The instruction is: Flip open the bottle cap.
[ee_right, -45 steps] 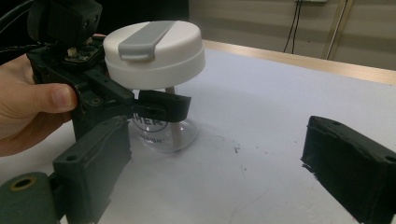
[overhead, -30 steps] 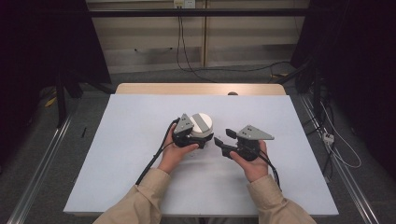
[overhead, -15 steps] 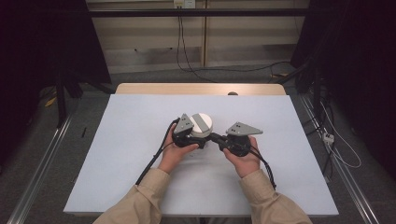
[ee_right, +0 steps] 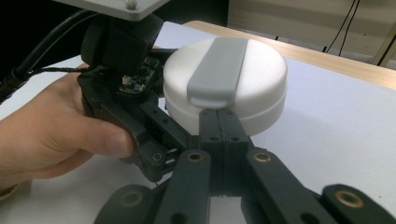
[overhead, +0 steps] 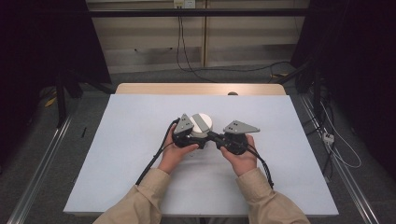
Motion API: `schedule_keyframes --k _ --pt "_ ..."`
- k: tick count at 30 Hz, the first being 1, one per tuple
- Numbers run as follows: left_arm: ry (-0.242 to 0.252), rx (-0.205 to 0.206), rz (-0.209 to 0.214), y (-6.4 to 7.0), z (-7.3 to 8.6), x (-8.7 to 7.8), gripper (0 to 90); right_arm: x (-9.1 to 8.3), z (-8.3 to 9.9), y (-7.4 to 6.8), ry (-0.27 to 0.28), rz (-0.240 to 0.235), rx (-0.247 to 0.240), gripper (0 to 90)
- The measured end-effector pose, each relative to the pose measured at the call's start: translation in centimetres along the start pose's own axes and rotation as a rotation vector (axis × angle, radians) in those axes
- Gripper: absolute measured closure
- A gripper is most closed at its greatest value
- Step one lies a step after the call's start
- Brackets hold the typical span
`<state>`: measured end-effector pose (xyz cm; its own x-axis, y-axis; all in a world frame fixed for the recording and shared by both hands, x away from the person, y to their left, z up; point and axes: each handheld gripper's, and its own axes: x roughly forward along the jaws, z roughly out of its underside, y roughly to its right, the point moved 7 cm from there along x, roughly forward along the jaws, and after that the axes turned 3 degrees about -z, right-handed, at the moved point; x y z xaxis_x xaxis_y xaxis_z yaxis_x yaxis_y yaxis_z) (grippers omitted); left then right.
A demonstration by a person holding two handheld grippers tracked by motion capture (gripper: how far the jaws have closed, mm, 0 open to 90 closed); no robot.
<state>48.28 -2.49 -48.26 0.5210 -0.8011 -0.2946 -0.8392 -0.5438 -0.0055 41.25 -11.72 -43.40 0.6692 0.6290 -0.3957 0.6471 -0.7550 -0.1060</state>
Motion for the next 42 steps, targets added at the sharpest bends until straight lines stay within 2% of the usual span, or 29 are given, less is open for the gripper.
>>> schedule_keyframes --k 14,33,42 --pt "-0.001 -0.003 0.001 0.0 0.0 0.0 18.3 0.1 -1.4 -0.3 0.022 0.0 -0.015 90.0" --pt "-0.001 -0.004 0.001 0.0 0.0 0.0 18.4 1.0 -3.9 -0.7 0.041 0.001 -0.048 90.0" --pt "-0.001 -0.006 0.001 0.0 0.0 0.0 18.4 1.3 -4.6 -0.5 0.049 0.014 -0.052 90.0"
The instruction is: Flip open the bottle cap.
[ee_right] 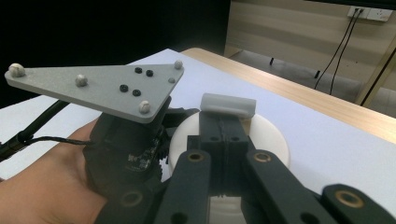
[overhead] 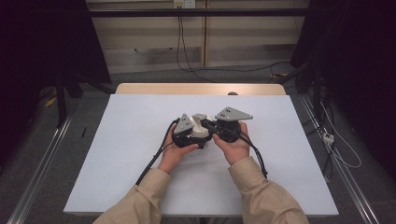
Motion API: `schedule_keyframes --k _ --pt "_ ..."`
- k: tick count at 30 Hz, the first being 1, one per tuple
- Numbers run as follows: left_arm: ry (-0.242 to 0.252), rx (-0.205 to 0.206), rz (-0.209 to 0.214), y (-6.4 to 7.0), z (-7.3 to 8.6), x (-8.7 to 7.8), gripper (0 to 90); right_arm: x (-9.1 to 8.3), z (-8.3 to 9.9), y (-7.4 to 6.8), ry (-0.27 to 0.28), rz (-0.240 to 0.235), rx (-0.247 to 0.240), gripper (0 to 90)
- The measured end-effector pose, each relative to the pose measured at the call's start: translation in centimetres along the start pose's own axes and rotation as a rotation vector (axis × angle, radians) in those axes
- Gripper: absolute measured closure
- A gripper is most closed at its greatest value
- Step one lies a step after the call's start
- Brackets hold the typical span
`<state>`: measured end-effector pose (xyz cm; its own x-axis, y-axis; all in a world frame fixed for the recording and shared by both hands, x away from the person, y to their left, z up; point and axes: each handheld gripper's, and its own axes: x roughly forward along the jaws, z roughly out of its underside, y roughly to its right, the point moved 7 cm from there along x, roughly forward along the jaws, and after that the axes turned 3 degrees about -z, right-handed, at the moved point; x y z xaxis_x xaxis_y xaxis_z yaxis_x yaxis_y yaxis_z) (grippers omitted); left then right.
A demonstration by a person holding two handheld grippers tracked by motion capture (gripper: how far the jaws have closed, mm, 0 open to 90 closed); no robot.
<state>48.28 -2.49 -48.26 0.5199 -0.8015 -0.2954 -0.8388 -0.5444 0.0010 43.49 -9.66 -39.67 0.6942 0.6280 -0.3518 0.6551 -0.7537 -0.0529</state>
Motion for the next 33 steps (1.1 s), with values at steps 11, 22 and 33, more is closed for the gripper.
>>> schedule_keyframes --k 11,22,33 --pt "0.003 -0.005 0.001 0.0 0.0 0.0 18.4 0.7 -0.5 0.4 -0.013 0.02 -0.017 90.0" --pt "0.002 -0.008 -0.001 0.0 0.0 0.0 18.4 1.1 -1.1 0.8 -0.008 0.034 -0.023 90.0" --pt "0.0 -0.01 0.001 -0.1 0.0 0.0 18.4 1.8 -1.7 1.0 -0.003 0.037 -0.025 90.0"
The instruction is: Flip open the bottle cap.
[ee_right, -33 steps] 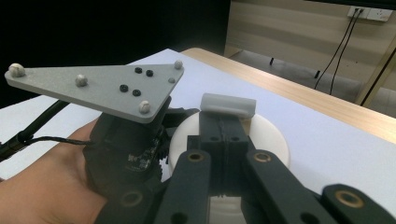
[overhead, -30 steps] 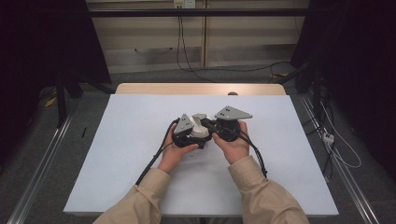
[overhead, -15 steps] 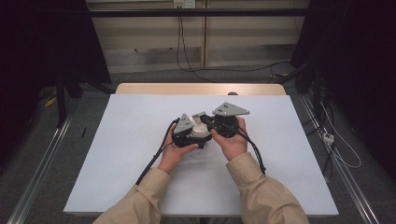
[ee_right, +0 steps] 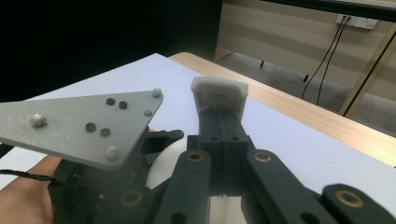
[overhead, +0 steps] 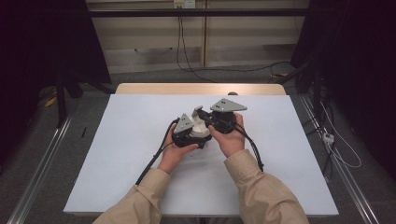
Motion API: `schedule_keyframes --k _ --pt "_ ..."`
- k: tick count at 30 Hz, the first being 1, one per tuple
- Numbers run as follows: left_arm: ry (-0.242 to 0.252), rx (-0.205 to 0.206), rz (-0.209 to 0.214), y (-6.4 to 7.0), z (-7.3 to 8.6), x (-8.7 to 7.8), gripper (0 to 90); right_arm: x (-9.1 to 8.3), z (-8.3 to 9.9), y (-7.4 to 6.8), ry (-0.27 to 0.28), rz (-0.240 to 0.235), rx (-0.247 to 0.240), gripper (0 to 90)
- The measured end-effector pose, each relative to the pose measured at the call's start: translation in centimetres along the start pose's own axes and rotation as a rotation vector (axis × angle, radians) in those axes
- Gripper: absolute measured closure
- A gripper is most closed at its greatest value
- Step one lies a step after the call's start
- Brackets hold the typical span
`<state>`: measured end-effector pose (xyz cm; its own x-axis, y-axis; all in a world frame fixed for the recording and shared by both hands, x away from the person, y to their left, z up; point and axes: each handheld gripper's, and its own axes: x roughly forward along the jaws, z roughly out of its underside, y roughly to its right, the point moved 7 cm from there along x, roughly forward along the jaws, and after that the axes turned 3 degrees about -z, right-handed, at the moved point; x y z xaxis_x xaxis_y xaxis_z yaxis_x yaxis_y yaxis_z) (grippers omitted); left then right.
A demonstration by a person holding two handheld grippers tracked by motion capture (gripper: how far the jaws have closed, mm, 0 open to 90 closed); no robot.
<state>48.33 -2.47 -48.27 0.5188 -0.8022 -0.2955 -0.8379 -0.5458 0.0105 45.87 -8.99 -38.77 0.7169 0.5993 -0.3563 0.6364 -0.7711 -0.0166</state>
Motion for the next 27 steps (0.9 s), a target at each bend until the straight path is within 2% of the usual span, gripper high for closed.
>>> schedule_keyframes --k 12,27 --pt "0.001 -0.001 -0.001 0.0 0.0 0.0 18.4 0.6 -0.4 0.1 -0.003 0.006 -0.021 90.0" --pt "0.002 0.007 -0.001 0.1 0.0 0.0 18.4 1.6 -0.2 0.7 -0.008 0.011 -0.017 90.0"
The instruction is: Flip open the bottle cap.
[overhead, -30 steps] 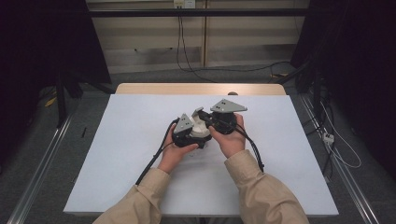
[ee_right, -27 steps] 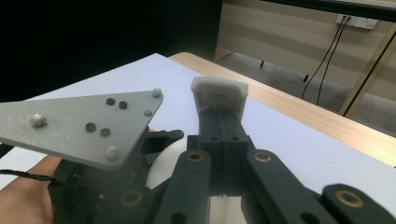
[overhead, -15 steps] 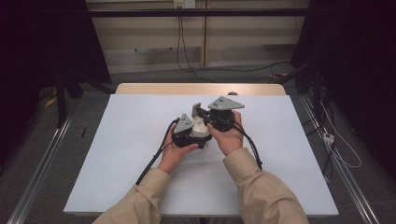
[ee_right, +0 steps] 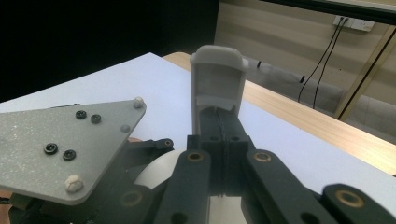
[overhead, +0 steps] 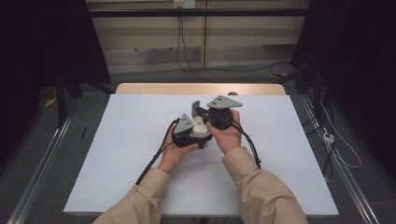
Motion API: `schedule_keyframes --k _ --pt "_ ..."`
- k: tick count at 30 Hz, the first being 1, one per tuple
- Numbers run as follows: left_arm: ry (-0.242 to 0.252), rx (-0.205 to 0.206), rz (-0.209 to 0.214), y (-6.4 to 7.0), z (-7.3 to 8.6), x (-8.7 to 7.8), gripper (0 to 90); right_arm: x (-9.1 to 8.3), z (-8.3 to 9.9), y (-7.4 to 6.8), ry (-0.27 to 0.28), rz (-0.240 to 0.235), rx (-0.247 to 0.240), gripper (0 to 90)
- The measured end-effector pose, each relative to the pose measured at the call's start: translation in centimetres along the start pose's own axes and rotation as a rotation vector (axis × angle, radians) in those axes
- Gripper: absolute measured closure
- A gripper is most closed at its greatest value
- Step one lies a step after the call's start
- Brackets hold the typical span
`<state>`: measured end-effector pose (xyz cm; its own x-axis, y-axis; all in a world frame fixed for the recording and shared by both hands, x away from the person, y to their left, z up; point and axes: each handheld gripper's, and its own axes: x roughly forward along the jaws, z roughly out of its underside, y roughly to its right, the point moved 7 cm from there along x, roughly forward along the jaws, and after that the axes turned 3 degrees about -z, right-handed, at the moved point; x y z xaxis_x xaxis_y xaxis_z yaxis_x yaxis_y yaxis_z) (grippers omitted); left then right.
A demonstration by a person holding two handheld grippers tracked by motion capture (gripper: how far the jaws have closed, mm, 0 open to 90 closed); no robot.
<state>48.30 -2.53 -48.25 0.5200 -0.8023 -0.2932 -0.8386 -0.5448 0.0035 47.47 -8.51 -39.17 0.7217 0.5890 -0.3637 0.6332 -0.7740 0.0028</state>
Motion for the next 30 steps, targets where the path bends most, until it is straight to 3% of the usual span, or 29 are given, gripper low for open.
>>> schedule_keyframes --k 30 --pt "-0.003 -0.008 0.002 -0.1 0.0 0.0 18.4 1.6 0.1 0.4 -0.006 0.009 0.006 90.0"
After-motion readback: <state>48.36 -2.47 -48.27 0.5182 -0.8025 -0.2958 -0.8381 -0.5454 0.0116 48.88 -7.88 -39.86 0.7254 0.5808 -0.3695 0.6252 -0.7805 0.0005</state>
